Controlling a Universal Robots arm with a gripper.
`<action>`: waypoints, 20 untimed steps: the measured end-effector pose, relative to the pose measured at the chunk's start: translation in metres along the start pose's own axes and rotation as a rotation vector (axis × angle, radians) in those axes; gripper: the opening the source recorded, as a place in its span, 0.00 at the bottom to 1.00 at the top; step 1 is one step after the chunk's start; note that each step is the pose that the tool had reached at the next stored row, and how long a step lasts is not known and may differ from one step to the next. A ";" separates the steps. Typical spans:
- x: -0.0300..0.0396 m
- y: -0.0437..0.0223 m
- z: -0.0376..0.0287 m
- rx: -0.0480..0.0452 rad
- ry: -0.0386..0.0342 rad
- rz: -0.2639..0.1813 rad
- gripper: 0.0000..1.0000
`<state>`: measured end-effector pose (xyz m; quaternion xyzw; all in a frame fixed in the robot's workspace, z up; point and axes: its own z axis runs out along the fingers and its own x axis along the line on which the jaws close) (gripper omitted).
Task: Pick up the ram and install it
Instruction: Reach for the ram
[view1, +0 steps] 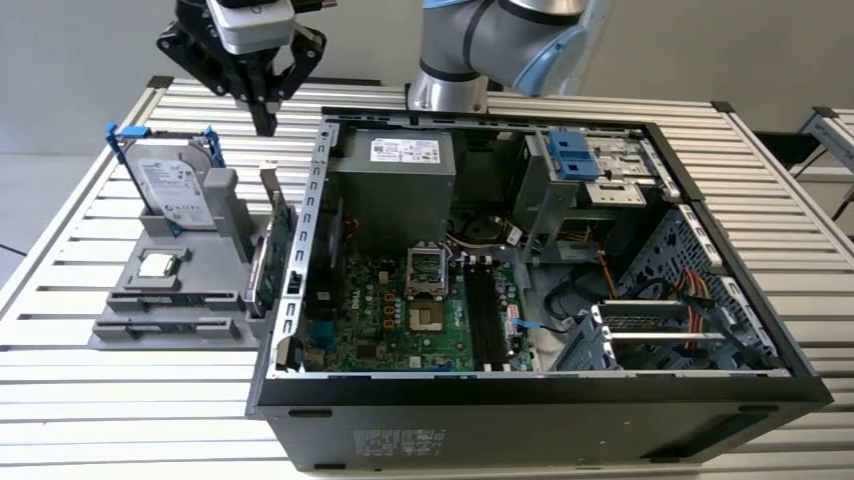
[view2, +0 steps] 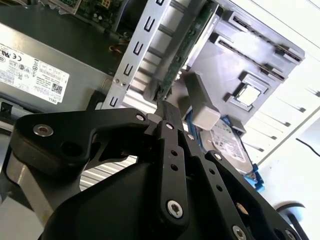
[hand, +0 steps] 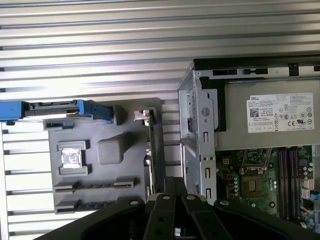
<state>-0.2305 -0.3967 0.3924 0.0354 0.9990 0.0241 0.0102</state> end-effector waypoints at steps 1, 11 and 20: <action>0.0012 -0.0001 0.0000 0.0000 0.0000 0.000 0.00; 0.0120 -0.0008 -0.0003 -0.0002 0.0002 0.000 0.00; 0.0212 -0.0015 -0.0005 -0.0003 0.0004 0.000 0.00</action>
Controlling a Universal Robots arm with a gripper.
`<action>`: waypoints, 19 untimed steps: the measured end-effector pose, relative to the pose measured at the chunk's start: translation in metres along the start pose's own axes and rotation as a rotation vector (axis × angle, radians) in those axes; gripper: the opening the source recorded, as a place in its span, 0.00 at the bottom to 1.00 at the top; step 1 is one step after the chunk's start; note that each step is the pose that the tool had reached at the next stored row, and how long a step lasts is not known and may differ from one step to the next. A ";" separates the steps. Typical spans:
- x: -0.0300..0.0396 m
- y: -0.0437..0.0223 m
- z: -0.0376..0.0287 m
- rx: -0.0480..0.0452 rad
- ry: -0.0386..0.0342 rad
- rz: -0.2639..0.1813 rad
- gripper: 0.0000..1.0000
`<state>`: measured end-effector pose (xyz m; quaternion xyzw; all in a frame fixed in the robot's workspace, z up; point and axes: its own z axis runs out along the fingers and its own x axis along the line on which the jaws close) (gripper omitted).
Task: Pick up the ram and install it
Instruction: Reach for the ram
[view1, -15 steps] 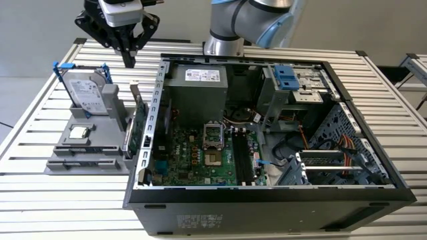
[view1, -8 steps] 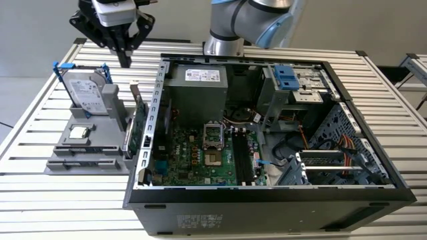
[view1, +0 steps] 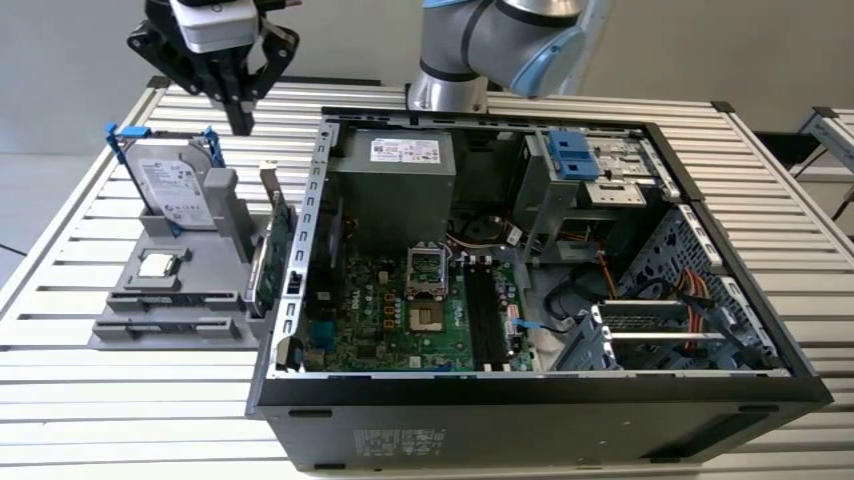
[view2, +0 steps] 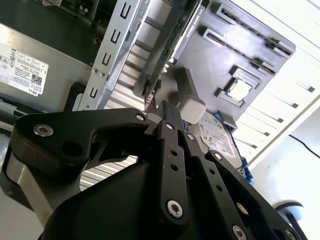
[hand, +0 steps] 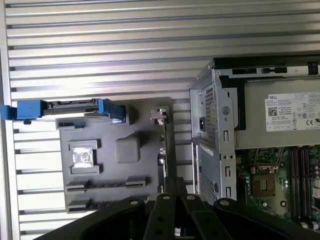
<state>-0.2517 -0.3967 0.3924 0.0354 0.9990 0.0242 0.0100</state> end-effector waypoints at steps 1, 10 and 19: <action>0.0010 -0.0001 0.0000 0.0000 0.0000 0.000 0.00; 0.0100 -0.0007 -0.0002 0.0000 0.0001 0.000 0.00; 0.0189 -0.0013 -0.0004 0.0000 0.0001 0.000 0.00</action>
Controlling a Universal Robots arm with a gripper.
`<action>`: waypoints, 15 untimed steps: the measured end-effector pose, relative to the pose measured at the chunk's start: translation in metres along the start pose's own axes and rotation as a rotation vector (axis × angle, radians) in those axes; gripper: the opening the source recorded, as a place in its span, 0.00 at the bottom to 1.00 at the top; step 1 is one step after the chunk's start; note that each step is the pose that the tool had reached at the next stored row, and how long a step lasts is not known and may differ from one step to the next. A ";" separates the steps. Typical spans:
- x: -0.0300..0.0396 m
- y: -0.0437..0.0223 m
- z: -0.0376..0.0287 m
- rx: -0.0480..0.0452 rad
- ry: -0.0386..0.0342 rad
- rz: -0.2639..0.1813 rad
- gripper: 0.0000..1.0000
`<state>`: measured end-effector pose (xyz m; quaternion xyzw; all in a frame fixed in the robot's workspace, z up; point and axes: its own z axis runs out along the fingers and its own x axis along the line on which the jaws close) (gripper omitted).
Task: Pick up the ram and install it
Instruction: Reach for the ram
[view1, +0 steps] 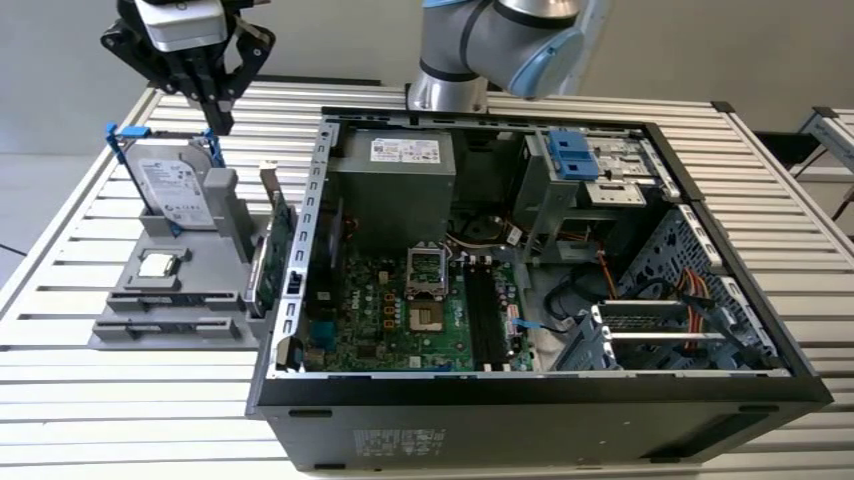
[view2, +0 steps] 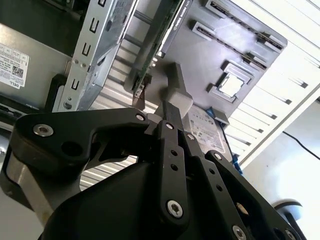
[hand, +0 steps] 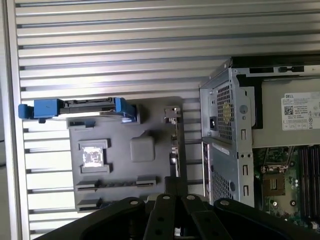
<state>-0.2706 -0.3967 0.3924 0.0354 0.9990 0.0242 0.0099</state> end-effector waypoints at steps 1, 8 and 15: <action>0.0009 -0.0001 0.0000 0.0000 0.0000 0.000 0.00; 0.0073 -0.0005 -0.0001 0.0000 0.0000 0.000 0.00; 0.0133 -0.0009 -0.0003 0.0000 0.0000 0.000 0.00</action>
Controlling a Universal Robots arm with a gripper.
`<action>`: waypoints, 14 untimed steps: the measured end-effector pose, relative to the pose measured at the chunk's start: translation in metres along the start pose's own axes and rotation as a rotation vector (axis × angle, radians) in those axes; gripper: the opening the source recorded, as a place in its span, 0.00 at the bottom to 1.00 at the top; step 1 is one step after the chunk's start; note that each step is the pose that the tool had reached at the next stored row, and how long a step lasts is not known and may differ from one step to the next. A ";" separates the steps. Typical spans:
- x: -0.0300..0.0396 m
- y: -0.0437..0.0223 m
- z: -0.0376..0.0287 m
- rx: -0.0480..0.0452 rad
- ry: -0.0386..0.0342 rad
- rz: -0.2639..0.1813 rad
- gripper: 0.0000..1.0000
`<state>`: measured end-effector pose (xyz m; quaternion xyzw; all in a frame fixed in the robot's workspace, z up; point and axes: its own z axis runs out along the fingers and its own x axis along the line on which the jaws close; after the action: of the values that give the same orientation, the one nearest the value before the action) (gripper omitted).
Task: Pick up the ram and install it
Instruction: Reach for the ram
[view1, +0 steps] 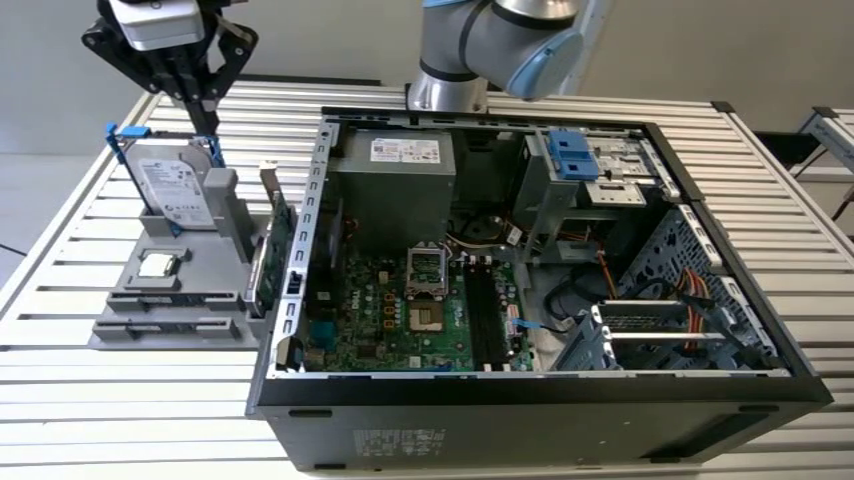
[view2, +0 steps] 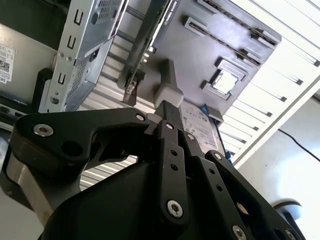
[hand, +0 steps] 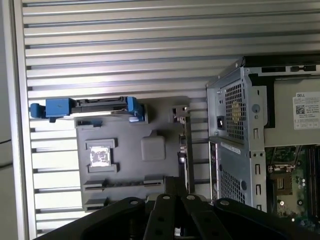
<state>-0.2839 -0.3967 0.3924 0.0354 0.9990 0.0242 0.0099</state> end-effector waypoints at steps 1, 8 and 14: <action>0.0009 -0.0001 0.0000 0.0000 0.0000 0.000 0.00; 0.0070 -0.0005 -0.0002 0.0000 0.0000 0.000 0.00; 0.0124 -0.0009 -0.0003 0.0000 0.0000 0.000 0.00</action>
<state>-0.2964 -0.3967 0.3924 0.0354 0.9990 0.0242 0.0099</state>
